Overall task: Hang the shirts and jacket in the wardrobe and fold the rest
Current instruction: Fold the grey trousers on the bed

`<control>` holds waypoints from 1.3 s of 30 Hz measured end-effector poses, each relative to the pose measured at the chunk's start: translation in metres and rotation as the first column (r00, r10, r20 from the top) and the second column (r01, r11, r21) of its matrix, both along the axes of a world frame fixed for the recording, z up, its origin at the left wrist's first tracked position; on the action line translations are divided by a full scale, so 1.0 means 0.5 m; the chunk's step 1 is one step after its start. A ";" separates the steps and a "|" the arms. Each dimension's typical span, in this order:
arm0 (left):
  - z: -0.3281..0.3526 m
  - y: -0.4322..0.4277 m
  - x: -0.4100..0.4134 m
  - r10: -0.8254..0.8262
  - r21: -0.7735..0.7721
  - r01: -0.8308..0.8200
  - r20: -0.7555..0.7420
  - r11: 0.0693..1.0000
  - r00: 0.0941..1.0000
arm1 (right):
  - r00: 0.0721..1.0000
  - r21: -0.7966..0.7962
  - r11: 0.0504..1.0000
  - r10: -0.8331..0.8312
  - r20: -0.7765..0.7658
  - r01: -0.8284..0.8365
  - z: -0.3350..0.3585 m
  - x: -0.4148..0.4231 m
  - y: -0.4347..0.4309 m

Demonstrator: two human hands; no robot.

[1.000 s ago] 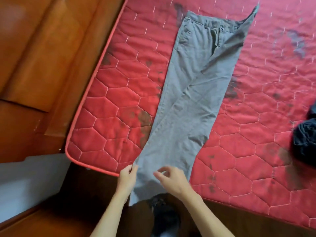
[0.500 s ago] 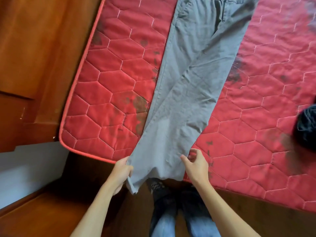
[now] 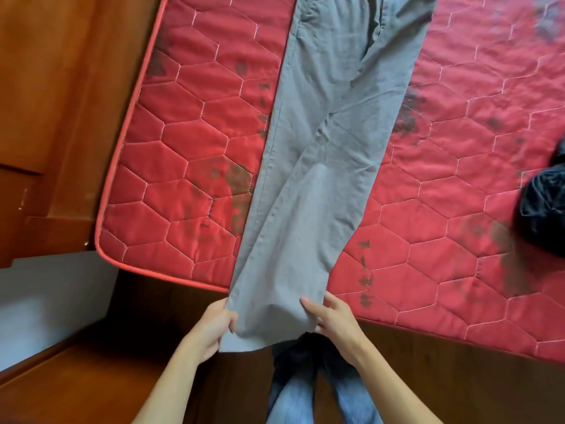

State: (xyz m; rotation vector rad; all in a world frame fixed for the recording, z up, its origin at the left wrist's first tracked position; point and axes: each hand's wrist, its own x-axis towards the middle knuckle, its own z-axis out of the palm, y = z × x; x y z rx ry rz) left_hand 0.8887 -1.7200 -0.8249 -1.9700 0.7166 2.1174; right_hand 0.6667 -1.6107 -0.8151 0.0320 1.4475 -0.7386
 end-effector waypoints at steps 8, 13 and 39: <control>-0.072 0.020 0.054 -0.511 -0.144 0.618 0.435 0.773 0.741 | 0.984 0.063 0.992 0.118 -0.130 -0.110 -0.017 -0.002 0.015; -0.060 0.003 0.039 -0.382 -0.361 0.587 0.497 0.725 0.779 | 0.970 -0.014 0.998 0.057 -0.235 -0.062 -0.020 -0.012 -0.020; 0.023 -0.110 -0.140 -0.433 -0.407 0.797 0.682 0.446 0.590 | 0.883 0.057 0.885 -0.453 -0.121 0.462 -0.019 -0.166 -0.144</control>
